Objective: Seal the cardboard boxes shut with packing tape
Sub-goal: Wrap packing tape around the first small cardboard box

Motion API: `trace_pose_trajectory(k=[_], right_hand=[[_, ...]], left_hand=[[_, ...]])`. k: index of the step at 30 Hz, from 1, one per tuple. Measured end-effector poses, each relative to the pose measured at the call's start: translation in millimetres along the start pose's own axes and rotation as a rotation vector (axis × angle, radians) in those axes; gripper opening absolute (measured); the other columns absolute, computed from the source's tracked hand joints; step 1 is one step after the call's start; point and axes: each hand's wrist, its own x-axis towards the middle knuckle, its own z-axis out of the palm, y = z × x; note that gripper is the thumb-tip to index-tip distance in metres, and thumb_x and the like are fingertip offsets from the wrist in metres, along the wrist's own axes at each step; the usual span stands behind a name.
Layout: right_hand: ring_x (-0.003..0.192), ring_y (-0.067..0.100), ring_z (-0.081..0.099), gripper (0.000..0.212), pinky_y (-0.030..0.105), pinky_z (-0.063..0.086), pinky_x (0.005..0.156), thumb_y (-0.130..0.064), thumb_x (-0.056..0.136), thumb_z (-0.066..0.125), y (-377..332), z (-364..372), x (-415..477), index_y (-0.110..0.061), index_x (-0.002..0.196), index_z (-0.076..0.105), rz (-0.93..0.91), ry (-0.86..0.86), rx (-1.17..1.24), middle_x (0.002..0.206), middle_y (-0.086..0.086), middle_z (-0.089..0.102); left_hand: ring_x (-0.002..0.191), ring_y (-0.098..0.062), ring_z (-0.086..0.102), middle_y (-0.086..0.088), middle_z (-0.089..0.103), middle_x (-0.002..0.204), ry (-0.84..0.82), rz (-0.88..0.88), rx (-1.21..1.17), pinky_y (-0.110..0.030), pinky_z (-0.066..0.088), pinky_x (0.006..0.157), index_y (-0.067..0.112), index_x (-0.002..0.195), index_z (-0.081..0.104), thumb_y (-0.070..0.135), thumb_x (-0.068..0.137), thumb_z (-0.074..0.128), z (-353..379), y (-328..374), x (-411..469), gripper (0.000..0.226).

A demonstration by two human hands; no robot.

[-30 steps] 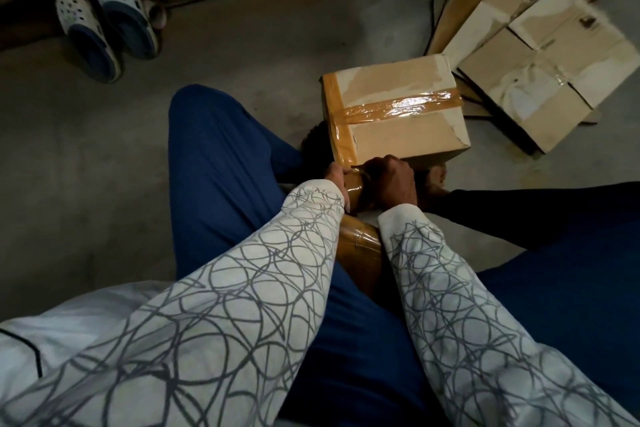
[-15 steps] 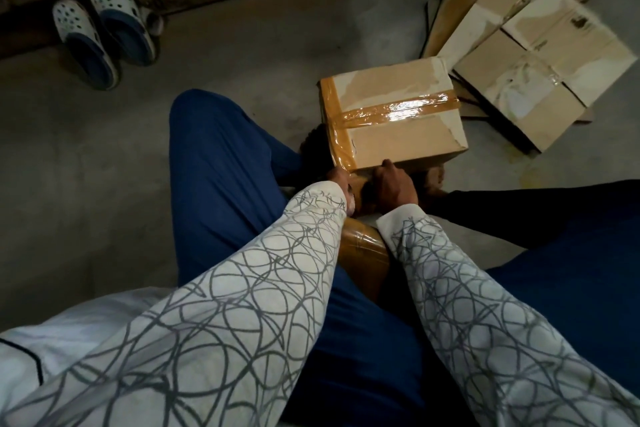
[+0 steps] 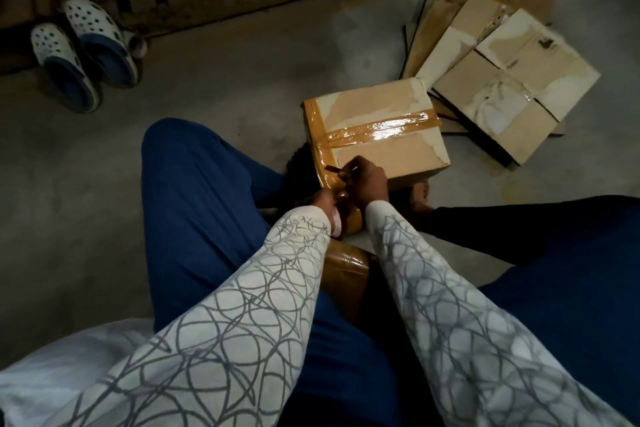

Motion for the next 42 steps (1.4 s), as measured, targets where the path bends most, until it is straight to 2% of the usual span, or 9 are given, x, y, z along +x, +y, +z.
trace_pose_trajectory(k=[4, 10, 14, 18, 23, 26, 31, 39, 42], right_hand=[[0.099, 0.033, 0.066, 0.016, 0.028, 0.048, 0.078, -0.021, 0.085, 0.073, 4, 2, 22, -0.014, 0.100, 0.070, 0.113, 0.002, 0.024, 0.101, 0.014, 0.073], [0.099, 0.031, 0.068, 0.015, 0.027, 0.050, 0.080, -0.019, 0.085, 0.070, 16, 11, 26, -0.011, 0.097, 0.071, 0.160, 0.047, 0.031, 0.100, 0.011, 0.074], [0.098, 0.028, 0.067, 0.014, 0.015, 0.035, 0.065, -0.018, 0.089, 0.070, 25, 11, 27, -0.008, 0.099, 0.068, 0.155, 0.058, 0.125, 0.102, 0.013, 0.073], [0.094, 0.022, 0.061, 0.017, 0.015, 0.028, 0.062, -0.018, 0.094, 0.068, 24, 7, 29, -0.005, 0.103, 0.065, 0.048, 0.060, 0.195, 0.105, 0.014, 0.070], [0.102, 0.031, 0.063, 0.016, 0.024, 0.035, 0.073, -0.017, 0.095, 0.064, 17, -1, 43, -0.008, 0.108, 0.062, -0.088, 0.036, 0.134, 0.108, 0.014, 0.070], [0.113, 0.037, 0.052, 0.028, 0.027, 0.031, 0.078, -0.014, 0.096, 0.059, 20, -1, 52, -0.010, 0.123, 0.055, -0.091, -0.075, -0.005, 0.120, 0.022, 0.062], [0.119, 0.038, 0.044, 0.030, 0.030, 0.030, 0.080, -0.014, 0.100, 0.051, 17, 9, 61, -0.011, 0.130, 0.048, -0.026, -0.135, -0.074, 0.128, 0.023, 0.055], [0.099, 0.026, 0.064, 0.012, 0.020, 0.046, 0.069, -0.022, 0.101, 0.057, 15, -7, 56, -0.016, 0.110, 0.053, 0.044, -0.100, 0.270, 0.113, 0.012, 0.067], [0.085, 0.024, 0.069, 0.025, 0.029, 0.054, 0.064, -0.014, 0.102, 0.051, 8, 1, 40, -0.022, 0.125, 0.044, 0.023, 0.045, 0.337, 0.099, 0.008, 0.072]], left_hand=[[0.092, -0.025, 0.056, -0.009, 0.065, 0.107, -0.090, -0.089, -0.069, -0.033, 0.040, 0.097, 0.006, 0.086, 0.064, 0.026, 0.104, 0.046, 1, 8, -24, 0.032], [0.093, -0.032, 0.065, -0.019, 0.069, 0.116, -0.145, -0.153, -0.173, -0.039, 0.052, 0.080, 0.000, 0.124, 0.065, 0.021, 0.100, 0.054, 0, 16, -18, 0.034], [0.098, -0.032, 0.065, -0.014, 0.068, 0.108, -0.122, -0.199, -0.183, -0.041, 0.052, 0.089, 0.001, 0.115, 0.066, 0.029, 0.102, 0.044, 1, 9, -10, 0.037], [0.121, -0.035, 0.057, -0.017, 0.059, 0.131, -0.055, -0.071, -0.225, -0.045, 0.047, 0.103, 0.011, 0.131, 0.055, 0.036, 0.101, 0.050, 1, 20, -21, 0.040], [0.091, -0.029, 0.064, -0.015, 0.068, 0.102, -0.082, 0.114, -0.183, -0.039, 0.051, 0.084, 0.019, 0.097, 0.063, 0.028, 0.095, 0.060, -9, 47, -10, 0.010], [0.078, -0.025, 0.058, -0.016, 0.064, 0.099, -0.038, 0.164, -0.010, -0.033, 0.045, 0.069, 0.016, 0.108, 0.062, 0.030, 0.100, 0.054, -21, 60, -14, 0.018], [0.130, -0.033, 0.050, -0.018, 0.054, 0.140, -0.010, 0.201, 0.491, -0.033, 0.038, 0.103, -0.001, 0.133, 0.056, 0.009, 0.101, 0.052, -27, 41, -23, 0.034], [0.131, -0.032, 0.040, -0.006, 0.060, 0.123, 0.258, 0.334, 0.480, -0.045, 0.020, 0.118, 0.018, 0.102, 0.067, 0.020, 0.099, 0.047, -14, 59, -32, 0.020], [0.127, -0.032, 0.045, -0.009, 0.060, 0.126, 0.298, 0.327, 0.471, -0.030, 0.029, 0.100, 0.013, 0.103, 0.068, 0.017, 0.097, 0.051, -17, 52, -33, 0.018]])
